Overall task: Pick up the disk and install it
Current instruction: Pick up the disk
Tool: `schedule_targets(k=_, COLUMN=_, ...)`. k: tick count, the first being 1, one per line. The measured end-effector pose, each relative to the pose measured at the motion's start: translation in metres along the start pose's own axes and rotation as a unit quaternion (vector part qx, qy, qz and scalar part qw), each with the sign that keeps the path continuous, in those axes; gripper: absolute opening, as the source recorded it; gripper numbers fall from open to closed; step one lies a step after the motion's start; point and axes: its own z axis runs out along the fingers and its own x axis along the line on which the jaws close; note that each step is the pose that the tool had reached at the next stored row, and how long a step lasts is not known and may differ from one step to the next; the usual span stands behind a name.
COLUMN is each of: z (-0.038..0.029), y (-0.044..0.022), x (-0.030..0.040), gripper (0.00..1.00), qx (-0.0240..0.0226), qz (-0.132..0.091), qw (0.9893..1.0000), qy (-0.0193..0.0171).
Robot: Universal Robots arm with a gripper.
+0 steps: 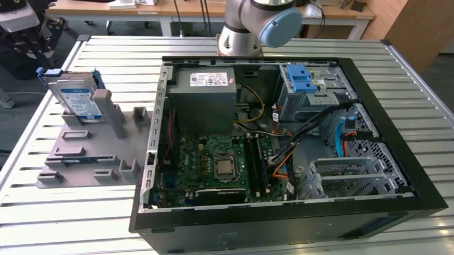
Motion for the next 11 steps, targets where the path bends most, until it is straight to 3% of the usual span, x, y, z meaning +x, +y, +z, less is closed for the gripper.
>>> schedule_targets(k=11, z=0.0000, y=0.0000, x=0.0000, gripper=0.11, qx=0.0003, qz=-0.017, qw=0.9999, qy=0.0008)
